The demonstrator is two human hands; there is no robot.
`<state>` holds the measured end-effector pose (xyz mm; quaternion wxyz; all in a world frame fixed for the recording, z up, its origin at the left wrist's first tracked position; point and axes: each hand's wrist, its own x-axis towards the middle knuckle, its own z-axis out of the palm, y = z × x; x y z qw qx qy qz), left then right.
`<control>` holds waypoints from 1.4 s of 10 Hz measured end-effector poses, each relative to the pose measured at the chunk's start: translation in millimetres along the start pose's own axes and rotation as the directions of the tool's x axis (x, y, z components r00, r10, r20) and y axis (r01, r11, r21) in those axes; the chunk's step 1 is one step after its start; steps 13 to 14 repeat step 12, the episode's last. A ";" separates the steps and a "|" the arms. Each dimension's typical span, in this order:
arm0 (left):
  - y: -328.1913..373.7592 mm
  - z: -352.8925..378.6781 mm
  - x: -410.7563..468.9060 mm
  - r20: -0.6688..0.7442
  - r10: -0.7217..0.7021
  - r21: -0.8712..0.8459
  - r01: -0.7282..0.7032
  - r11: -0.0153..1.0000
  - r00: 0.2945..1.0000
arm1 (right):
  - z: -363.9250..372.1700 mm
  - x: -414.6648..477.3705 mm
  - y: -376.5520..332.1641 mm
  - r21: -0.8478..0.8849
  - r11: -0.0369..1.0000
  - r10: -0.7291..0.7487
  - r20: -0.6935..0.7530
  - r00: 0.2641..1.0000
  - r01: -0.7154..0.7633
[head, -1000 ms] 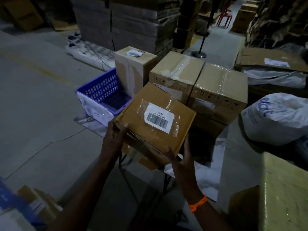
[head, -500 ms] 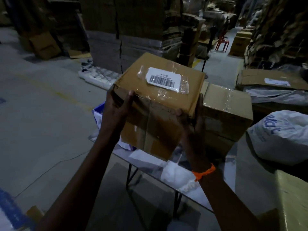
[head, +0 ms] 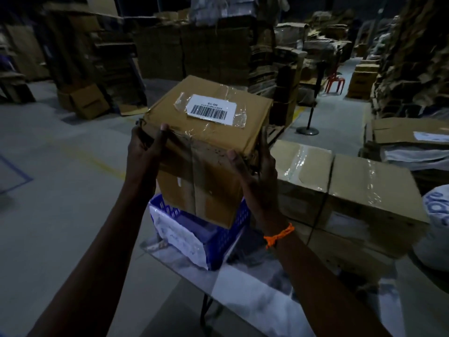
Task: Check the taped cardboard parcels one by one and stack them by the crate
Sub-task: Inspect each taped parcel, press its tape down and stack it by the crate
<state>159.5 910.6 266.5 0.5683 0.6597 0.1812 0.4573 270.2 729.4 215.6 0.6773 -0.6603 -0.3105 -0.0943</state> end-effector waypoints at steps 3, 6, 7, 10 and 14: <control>-73.4 -5.8 104.3 0.008 -0.237 -0.041 0.237 0.971 0.971 | 69.7 58.1 55.9 -0.046 0.992 0.121 0.067 0.990 -0.118; -184.9 -11.6 131.8 0.055 -0.416 -0.025 0.418 0.908 0.908 | 98.2 43.8 135.2 -0.102 0.966 0.248 0.106 0.963 -0.237; -210.8 -8.1 134.6 0.067 -0.441 -0.004 0.442 0.897 0.895 | 99.0 37.1 157.3 -0.125 0.953 0.290 0.101 0.952 -0.277; -258.0 -7.8 116.8 0.130 -0.501 0.086 0.494 0.865 0.856 | 103.7 2.5 191.3 -0.176 0.911 0.394 0.109 0.913 -0.372; -248.4 -11.8 100.2 0.111 -0.421 0.384 0.352 0.854 0.900 | 97.7 -5.5 194.1 -0.180 0.904 0.415 0.147 0.898 -0.388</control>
